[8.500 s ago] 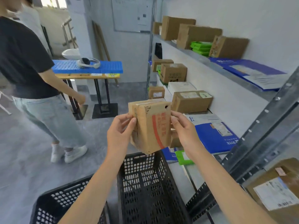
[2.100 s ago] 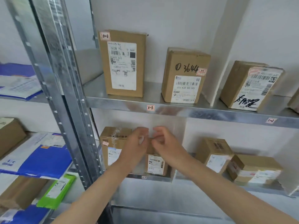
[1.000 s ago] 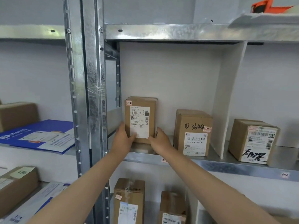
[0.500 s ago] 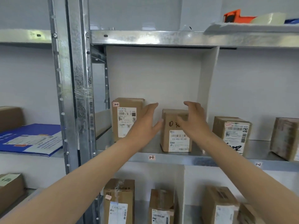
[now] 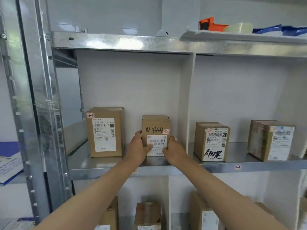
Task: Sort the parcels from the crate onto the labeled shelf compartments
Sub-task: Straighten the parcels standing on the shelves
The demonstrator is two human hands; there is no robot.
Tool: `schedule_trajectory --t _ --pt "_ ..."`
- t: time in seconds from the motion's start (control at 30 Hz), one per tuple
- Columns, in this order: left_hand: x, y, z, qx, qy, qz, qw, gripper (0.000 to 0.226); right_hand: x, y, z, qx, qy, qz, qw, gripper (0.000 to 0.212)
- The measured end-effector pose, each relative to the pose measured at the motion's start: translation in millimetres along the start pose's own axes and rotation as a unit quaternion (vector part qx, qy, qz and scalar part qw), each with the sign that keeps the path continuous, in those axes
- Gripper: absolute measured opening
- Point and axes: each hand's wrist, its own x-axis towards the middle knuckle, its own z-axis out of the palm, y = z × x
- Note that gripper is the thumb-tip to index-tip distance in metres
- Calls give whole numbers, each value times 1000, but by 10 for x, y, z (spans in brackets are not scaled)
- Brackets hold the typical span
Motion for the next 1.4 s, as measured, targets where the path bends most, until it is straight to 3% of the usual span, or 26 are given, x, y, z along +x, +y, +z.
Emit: schedule_trajectory --t 0.1,0.2,0.37,0.5,0.63,0.8,0.9,1.07,1.27,1.4 --pt "16 4 -28 36 49 22 998 68 -86 39 -45 11 19 -32 999 38" --pt "-202 107 -106 5 116 69 991 75 -397 123 -112 -48 106 -133 984 46" --pt "-613 642 -66 -16 153 193 969 50 -619 277 -544 9 183 -208 961 45" --pt "-756 1218 290 -50 101 248 962 24 -521 571 -1092 18 228 -215 949 45" --pt "-724 1602 872 -4 10 146 989 24 -481 1061 -1488 -25 213 -194 957 58" --pt "-653 1465 1494 115 -49 2 992 43 -432 1610 -1478 25 116 -69 991 71" --pt "-554 1256 1704 118 -30 -47 991 44 -327 1801 -1281 49 58 -45 996 63" --pt "-406 1193 1885 103 38 -66 992 28 -22 1843 -1135 42 31 -64 997 30" --pt "-261 1188 2001 106 83 -77 988 25 223 1906 -1099 60 18 -50 997 34" --pt "-422 1200 1913 90 126 -46 987 28 110 2036 -1206 49 15 -89 995 39"
